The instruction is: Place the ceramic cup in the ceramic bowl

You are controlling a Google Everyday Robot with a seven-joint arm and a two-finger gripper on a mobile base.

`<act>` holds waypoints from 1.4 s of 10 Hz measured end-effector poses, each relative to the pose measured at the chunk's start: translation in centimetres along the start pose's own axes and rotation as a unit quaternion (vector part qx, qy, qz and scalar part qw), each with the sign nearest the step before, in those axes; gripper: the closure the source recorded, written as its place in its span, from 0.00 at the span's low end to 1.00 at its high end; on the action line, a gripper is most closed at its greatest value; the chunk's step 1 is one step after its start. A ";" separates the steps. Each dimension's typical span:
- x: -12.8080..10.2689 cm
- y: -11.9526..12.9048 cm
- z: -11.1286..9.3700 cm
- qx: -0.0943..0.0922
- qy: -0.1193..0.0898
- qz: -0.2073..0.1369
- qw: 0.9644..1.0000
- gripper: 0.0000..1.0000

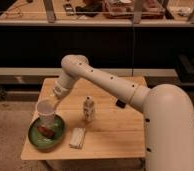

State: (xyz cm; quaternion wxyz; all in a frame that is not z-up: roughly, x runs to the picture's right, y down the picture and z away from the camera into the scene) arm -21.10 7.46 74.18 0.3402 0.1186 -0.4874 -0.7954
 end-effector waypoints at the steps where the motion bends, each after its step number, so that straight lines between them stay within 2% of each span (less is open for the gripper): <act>1: -0.3 0.4 0.5 -0.005 -0.004 0.002 1.000 1.00; 4: -1.0 1.5 2.4 -0.021 -0.016 0.007 1.000 1.00; 8: -0.8 2.2 3.9 -0.034 -0.016 0.007 0.999 1.00; 9: -0.7 2.4 4.3 -0.040 -0.016 0.005 0.999 0.96; 13: -0.7 3.5 5.4 -0.068 -0.014 -0.003 0.998 0.53; 14: -0.8 3.6 5.4 -0.070 -0.015 -0.004 0.997 0.45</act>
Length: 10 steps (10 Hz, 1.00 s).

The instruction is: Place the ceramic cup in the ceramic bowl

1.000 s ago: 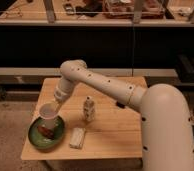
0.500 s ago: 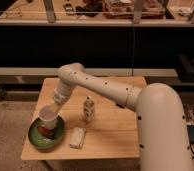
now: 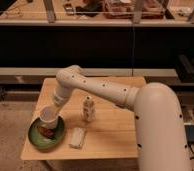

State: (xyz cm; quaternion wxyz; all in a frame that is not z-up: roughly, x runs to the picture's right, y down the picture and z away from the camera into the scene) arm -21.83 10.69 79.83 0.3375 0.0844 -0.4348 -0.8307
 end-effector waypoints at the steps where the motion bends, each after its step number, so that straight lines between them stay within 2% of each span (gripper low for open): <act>1: -0.1 0.0 0.1 -0.003 -0.001 -0.001 1.000 0.36; 2: -0.2 0.0 0.3 -0.007 -0.004 -0.003 1.000 0.24; 3: -0.3 0.0 0.4 -0.009 -0.007 -0.004 1.000 0.21; 6: 0.0 0.0 0.2 -0.003 -0.005 0.012 1.000 0.20; 7: 0.4 0.2 -0.3 0.001 0.001 0.020 1.000 0.20; 10: 2.8 1.6 -3.8 0.003 0.040 0.048 0.998 0.20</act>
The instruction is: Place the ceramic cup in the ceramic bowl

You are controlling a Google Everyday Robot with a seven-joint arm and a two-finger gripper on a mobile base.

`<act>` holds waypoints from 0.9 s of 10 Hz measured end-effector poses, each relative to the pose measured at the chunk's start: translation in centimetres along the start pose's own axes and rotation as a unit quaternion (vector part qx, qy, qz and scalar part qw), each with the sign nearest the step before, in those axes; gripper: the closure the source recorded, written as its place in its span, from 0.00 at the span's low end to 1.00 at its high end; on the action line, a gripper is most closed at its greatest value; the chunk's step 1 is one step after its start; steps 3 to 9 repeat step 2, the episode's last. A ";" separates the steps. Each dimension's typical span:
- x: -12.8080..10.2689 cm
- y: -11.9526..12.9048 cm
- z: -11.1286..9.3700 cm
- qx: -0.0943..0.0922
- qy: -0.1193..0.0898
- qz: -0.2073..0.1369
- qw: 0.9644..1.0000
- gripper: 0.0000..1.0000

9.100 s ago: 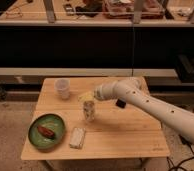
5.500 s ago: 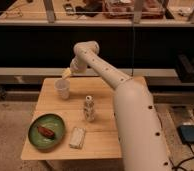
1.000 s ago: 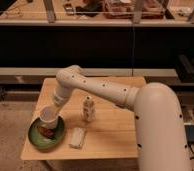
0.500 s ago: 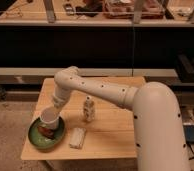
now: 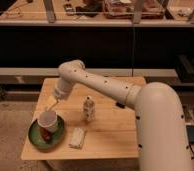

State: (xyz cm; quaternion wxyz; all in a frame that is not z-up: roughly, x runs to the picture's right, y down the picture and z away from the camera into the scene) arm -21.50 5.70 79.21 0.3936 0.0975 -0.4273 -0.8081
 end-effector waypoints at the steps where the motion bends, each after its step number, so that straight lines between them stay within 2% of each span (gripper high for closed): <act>1: 0.6 0.5 -0.8 -0.001 0.010 0.008 1.000 0.20; 9: 0.6 0.7 -1.0 -0.002 0.011 0.010 1.000 0.20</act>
